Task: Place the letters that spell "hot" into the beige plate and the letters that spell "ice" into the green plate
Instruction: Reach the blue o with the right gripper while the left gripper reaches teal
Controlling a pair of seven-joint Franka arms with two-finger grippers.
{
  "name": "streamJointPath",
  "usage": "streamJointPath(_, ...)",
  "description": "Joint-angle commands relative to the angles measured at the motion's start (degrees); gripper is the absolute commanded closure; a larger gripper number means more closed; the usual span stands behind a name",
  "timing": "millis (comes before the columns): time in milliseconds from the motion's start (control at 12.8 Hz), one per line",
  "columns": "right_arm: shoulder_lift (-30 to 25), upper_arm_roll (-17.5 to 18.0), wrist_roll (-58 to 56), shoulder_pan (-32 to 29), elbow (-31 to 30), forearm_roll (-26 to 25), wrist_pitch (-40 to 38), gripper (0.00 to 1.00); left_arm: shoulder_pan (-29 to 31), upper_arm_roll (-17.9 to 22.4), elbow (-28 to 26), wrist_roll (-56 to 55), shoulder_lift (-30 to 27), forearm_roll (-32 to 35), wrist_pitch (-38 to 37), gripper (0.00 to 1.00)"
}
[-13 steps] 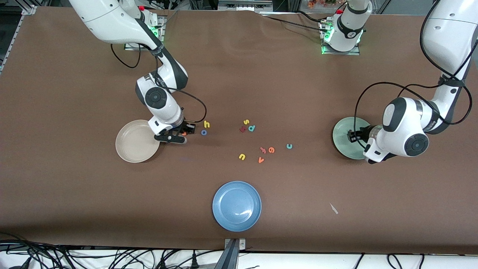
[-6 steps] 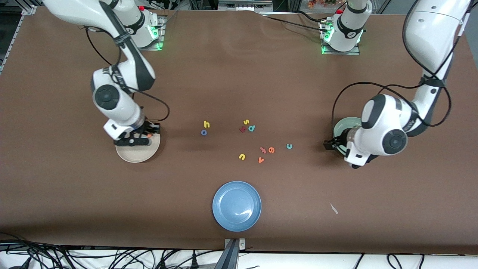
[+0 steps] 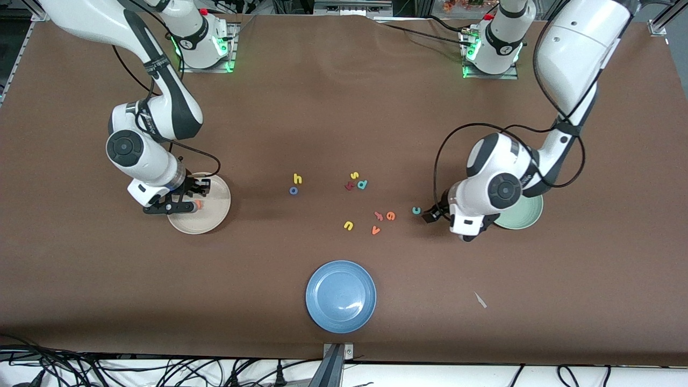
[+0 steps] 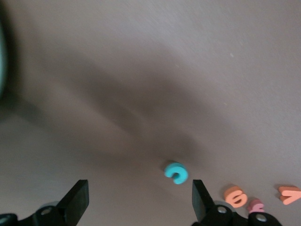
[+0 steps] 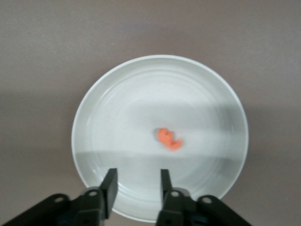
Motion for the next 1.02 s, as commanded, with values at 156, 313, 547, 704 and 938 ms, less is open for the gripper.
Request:
streamJointPath(156, 0.5, 6.2, 10.4, 0.1, 0.0, 2.8, 2.3, 0.39, -3.0, 1.0, 0.7, -1.3, 2.5, -0.8, 4.4, 0.36)
streamJointPath(313, 2.5, 8.2, 18.5, 3.1, 2.2, 2.7, 3.8, 0.37, -4.1, 1.3, 0.7, -1.5, 3.5, -0.7, 5.5, 0.40)
streamJointPath(547, 6.9, 8.2, 28.6, 10.2, 8.3, 1.9, 4.0, 0.37, -6.2, 3.3, 0.7, -2.1, 4.2, 1.3, 6.2, 0.44)
streamJointPath(704, 10.7, 8.2, 34.9, 13.3, 12.0, -1.2, 4.1, 0.37, -6.4, 3.3, 0.7, -2.2, 4.6, 2.1, 6.3, 0.49)
streamJointPath(938, 14.0, 8.2, 43.6, 14.0, 12.4, -10.2, 7.0, 0.37, -6.4, 3.3, 0.7, -2.2, 4.7, 2.1, 6.4, 0.60)
